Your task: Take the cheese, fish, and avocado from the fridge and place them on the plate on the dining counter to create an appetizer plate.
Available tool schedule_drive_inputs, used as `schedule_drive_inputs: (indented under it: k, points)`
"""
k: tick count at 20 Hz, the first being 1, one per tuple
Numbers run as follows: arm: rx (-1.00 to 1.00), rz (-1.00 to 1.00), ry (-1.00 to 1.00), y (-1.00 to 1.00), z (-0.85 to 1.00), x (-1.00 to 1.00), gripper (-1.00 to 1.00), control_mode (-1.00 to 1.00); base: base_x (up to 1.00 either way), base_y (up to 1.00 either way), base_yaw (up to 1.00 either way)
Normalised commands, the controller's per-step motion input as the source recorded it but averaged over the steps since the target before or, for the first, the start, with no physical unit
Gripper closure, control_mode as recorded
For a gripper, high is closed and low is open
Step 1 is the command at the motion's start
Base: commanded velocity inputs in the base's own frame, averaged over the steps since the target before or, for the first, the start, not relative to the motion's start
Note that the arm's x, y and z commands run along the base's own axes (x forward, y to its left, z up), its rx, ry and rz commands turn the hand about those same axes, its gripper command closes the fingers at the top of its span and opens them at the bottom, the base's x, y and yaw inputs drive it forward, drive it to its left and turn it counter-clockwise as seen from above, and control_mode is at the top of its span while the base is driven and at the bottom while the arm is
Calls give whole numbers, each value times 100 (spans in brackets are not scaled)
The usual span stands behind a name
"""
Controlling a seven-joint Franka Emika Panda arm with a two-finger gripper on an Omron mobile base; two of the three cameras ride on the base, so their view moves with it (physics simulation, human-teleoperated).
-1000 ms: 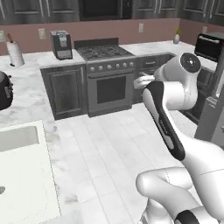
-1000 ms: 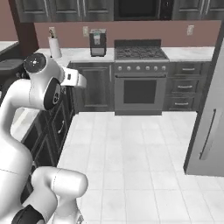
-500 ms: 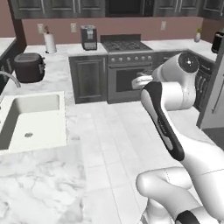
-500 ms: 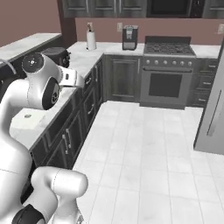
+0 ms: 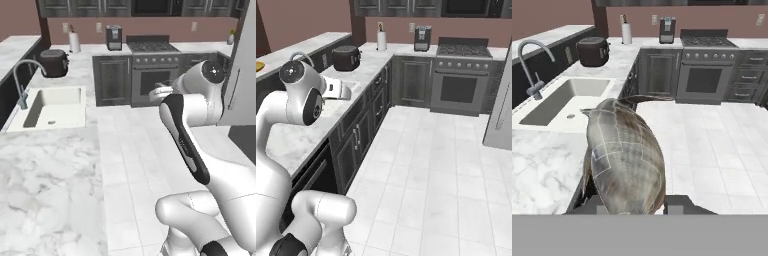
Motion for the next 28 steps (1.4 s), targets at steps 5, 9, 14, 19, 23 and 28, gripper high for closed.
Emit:
schedule_drive_inputs:
  k: [5, 9, 14, 19, 23, 28]
  points:
    - [0, 0, 0, 0, 0, 0, 100, 100, -100, 31, 16]
    - [0, 0, 0, 0, 0, 0, 100, 100, -100, 26, 15]
    - [0, 0, 0, 0, 0, 0, 100, 100, -100, 24, 14]
    - [0, 0, 0, 0, 0, 0, 100, 100, -100, 7, 13]
    - [0, 0, 0, 0, 0, 0, 100, 100, -100, 6, 11]
    - [0, 0, 0, 0, 0, 0, 100, 100, -100, 36, 7]
